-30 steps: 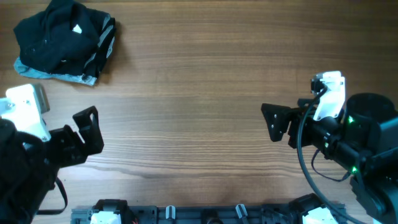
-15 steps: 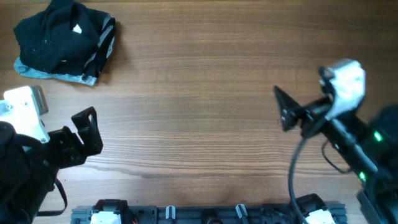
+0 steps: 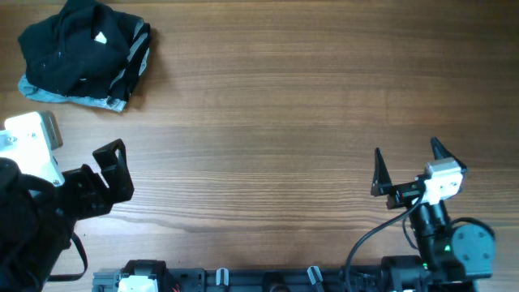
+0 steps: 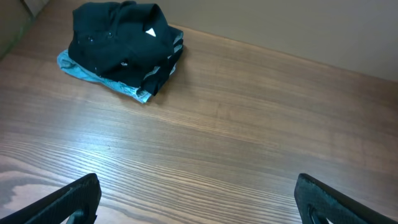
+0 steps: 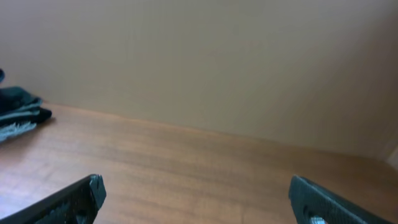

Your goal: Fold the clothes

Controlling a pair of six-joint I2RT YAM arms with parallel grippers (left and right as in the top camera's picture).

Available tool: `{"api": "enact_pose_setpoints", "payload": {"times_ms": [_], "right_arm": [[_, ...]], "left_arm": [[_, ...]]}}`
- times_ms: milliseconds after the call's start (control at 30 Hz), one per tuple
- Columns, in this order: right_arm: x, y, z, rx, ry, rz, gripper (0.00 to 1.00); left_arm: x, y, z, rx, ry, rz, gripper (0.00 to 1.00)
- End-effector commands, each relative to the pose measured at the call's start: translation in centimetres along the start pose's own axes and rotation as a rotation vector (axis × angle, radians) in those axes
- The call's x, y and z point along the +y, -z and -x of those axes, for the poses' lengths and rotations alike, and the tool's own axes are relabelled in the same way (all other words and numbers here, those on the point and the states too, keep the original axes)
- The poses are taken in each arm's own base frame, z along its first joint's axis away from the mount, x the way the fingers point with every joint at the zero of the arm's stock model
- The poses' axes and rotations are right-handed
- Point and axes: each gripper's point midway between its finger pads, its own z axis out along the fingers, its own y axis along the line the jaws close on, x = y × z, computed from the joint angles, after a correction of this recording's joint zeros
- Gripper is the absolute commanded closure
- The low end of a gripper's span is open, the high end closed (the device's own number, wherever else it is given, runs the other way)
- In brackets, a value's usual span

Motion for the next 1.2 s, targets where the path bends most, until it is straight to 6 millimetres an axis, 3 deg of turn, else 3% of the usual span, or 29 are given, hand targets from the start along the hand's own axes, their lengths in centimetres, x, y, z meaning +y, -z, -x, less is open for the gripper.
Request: {"api": "enact_pose_setpoints", "payload": {"times_ms": [0,300,500,1167], "right_arm": [[0.5,-0.4,-3.1,-0.043,-0.072,0.011,0.00],[1.0,-2.2,-9.1,-0.039,-0.218,0.016,0.00],[1.0,-2.3,-10.0,0.000,-0.222,0.014,0.00],[1.0,-2.3,-10.1,0.004,-0.223,0.014,0.00]], "left_arm": [[0.0,0.0,0.0,-0.002,0.011,-0.001,0.00],[0.0,0.0,0.0,-0.002,0.011,-0.001,0.00],[0.0,0.0,0.0,-0.002,0.011,-0.001,0.00],[-0.6,0.0,0.1,-0.004,0.009,-0.031,0.00]]}}
